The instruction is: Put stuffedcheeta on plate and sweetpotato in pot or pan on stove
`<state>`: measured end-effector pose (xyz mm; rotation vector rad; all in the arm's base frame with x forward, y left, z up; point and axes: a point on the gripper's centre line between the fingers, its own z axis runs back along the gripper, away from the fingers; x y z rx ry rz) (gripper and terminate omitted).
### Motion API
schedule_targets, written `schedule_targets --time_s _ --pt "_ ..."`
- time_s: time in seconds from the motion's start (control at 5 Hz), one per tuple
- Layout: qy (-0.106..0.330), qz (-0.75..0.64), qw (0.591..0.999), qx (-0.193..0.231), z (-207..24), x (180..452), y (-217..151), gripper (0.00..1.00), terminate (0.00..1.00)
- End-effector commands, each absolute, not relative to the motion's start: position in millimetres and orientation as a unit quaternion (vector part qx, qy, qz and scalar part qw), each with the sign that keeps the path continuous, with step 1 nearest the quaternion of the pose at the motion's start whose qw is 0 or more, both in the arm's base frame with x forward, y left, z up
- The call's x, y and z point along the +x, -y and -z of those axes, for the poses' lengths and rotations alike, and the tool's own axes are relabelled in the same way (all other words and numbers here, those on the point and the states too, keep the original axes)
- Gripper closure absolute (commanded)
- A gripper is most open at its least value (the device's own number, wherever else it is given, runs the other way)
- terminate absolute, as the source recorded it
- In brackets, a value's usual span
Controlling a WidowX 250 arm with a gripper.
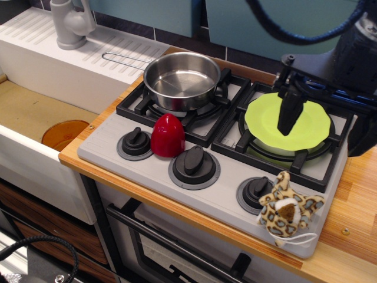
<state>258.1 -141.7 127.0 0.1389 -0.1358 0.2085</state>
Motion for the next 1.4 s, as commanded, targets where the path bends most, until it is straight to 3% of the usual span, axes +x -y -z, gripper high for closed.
schedule_targets --time_s 0.0,1.2 --pt "0.068 -0.104 0.990 0.069 -127.0 258.1 141.7 0.00 0.00" --pt "0.157 -0.117 0.979 0.064 -34.1 246.9 151.6 0.00 0.00"
